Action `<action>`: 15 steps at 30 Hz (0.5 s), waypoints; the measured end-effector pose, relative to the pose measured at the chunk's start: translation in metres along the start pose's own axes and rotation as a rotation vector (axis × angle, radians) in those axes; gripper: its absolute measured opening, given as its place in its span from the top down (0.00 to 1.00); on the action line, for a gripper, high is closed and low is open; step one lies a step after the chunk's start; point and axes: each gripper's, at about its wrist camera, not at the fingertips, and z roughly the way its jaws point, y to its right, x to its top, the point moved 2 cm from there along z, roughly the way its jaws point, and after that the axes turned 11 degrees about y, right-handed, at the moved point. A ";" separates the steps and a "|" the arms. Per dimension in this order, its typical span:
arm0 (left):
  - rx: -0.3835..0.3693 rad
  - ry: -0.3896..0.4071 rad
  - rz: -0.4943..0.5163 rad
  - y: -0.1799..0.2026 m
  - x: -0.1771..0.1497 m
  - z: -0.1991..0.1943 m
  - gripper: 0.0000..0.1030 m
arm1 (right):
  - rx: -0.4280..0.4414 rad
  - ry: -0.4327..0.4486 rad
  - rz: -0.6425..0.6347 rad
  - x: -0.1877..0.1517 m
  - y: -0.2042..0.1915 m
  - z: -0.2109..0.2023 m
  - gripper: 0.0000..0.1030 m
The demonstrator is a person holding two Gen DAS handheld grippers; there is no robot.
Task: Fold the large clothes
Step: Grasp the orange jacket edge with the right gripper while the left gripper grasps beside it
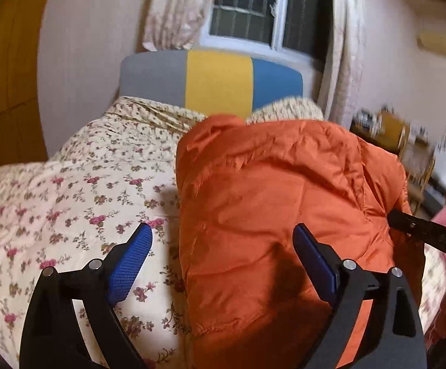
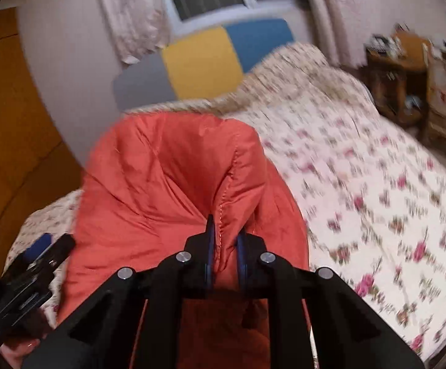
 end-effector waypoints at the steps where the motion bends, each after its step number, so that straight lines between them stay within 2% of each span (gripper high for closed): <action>1: -0.009 -0.029 0.022 0.006 -0.005 0.007 0.11 | -0.035 -0.006 -0.011 -0.008 0.006 0.011 0.89; 3: -0.036 -0.030 0.017 0.013 -0.013 0.013 0.11 | -0.055 -0.001 -0.012 -0.016 0.013 0.020 0.88; 6: -0.032 -0.039 0.027 0.018 -0.016 0.014 0.11 | -0.015 -0.010 0.055 -0.020 0.025 0.020 0.87; 8: -0.047 -0.057 0.018 0.017 -0.014 0.015 0.11 | 0.014 -0.023 0.075 -0.014 0.028 0.014 0.80; 9: -0.055 -0.073 0.011 0.015 -0.011 0.015 0.11 | 0.020 -0.017 0.080 -0.011 0.028 0.006 0.66; 10: -0.056 -0.081 0.008 0.014 -0.009 0.016 0.11 | 0.024 0.015 0.084 -0.004 0.027 -0.006 0.57; 13: -0.053 -0.074 0.006 0.009 0.003 0.018 0.11 | 0.062 0.129 0.041 0.019 0.011 -0.036 0.58; 15: -0.035 -0.063 0.016 0.008 0.012 0.024 0.11 | 0.097 0.143 -0.016 0.029 -0.007 -0.043 0.64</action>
